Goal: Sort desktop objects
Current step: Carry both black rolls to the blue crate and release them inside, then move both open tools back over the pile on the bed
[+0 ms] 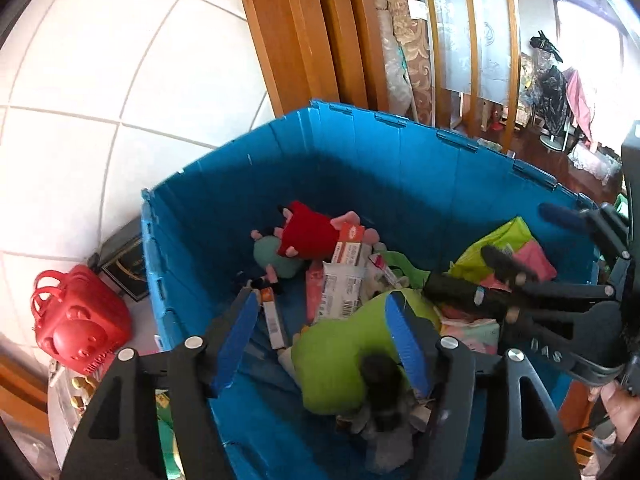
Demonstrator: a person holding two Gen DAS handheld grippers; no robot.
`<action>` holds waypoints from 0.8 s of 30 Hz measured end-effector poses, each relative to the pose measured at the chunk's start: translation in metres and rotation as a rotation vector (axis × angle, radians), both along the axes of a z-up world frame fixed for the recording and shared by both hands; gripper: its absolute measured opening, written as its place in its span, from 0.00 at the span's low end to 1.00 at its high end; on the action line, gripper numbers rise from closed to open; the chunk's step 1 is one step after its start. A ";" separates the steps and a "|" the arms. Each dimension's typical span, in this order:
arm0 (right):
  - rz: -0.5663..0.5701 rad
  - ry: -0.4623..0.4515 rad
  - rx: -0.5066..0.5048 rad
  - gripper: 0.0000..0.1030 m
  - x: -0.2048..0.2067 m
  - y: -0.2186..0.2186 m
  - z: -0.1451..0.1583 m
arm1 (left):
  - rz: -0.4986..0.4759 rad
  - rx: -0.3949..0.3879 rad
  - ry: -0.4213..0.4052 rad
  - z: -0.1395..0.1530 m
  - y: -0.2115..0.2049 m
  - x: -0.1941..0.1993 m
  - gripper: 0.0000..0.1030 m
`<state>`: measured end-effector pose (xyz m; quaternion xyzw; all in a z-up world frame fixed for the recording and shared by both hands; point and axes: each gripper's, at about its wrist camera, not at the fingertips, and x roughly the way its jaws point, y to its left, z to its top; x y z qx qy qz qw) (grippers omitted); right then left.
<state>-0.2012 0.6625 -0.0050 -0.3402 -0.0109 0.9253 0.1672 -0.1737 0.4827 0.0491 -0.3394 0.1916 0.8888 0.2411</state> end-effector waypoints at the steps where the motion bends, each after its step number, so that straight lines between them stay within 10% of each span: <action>1: 0.002 0.005 0.002 0.92 0.001 -0.001 0.001 | 0.001 0.005 0.005 0.001 -0.002 0.001 0.65; 24: 0.141 0.177 -0.063 1.00 0.060 -0.082 0.039 | 0.203 0.243 0.193 0.010 -0.123 0.055 0.78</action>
